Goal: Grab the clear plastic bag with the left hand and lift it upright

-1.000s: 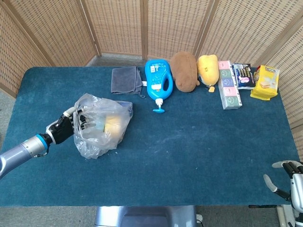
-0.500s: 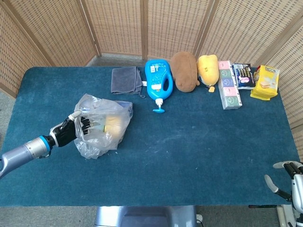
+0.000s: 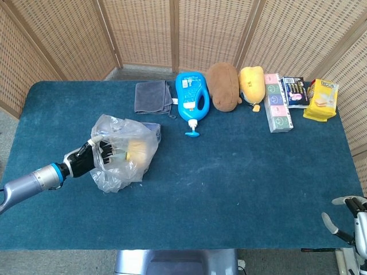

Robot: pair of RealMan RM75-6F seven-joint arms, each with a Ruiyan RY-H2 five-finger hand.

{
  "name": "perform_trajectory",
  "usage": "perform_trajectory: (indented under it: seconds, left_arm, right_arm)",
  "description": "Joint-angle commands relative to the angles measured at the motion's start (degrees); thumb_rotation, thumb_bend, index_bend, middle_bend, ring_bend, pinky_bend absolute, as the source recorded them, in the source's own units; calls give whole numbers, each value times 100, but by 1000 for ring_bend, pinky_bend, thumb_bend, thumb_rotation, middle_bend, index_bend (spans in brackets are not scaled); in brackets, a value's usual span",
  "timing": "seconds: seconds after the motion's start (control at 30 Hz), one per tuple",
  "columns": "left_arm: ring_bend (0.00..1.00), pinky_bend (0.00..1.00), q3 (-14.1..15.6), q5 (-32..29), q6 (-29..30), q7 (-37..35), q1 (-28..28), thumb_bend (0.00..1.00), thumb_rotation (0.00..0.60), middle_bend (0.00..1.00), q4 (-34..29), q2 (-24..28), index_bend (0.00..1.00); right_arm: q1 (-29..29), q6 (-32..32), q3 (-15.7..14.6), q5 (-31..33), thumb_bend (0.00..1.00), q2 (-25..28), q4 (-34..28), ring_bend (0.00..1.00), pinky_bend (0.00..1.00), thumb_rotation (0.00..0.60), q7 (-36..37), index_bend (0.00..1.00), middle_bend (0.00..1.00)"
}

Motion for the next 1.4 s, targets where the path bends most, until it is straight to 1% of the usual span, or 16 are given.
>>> perform_trajectory:
  seconds: [0.03, 0.13, 0.27, 0.47, 0.57, 0.73, 0.87, 1.2, 1.4]
  left_arm:
    - [111, 167, -67, -183, 28, -122, -8, 310, 136, 163, -26, -79, 165]
    - [129, 173, -121, -271, 55, -202, -30, 310, 137, 171, 1, -137, 184]
    - [160, 207, -161, -290, 98, -246, -85, 311, 139, 200, 42, -176, 217]
    - [222, 271, -125, -169, 166, -354, -207, 310, 135, 253, 104, -214, 264]
    - [241, 296, -98, -119, 203, -370, -251, 311, 137, 261, 131, -215, 270]
    - [248, 299, 46, 98, 249, -336, -365, 311, 134, 265, 193, -192, 270]
    - [252, 300, 147, 207, 442, -347, -360, 311, 128, 266, 214, -155, 270]
    - [252, 301, 571, 449, 772, -298, -253, 310, 122, 266, 339, -69, 269]
    - [251, 301, 682, 545, 997, -318, -248, 310, 122, 266, 395, -95, 270]
  right_arm:
    - [-5, 7, 0, -5, 323, 4, -2, 318, 218, 62, -1, 425, 416]
    - [-11, 22, 0, -22, 323, 15, -11, 318, 218, 64, -5, 424, 416]
    - [-17, 31, 0, -30, 323, 24, -29, 318, 218, 62, -16, 424, 416]
    - [-27, 43, 2, -37, 323, 30, -43, 318, 218, 61, -25, 425, 416]
    - [-27, 42, 8, -31, 323, 34, -42, 318, 218, 62, -17, 425, 416]
    - [-41, 53, 4, -33, 323, 28, -25, 318, 218, 65, 4, 424, 416]
    - [-48, 58, 6, -29, 323, 26, -9, 318, 218, 62, 17, 424, 416]
    - [-36, 35, 9, -40, 323, 1, 5, 318, 218, 63, 15, 424, 416]
    - [-29, 39, 9, -73, 323, 5, -17, 318, 218, 66, -9, 424, 416]
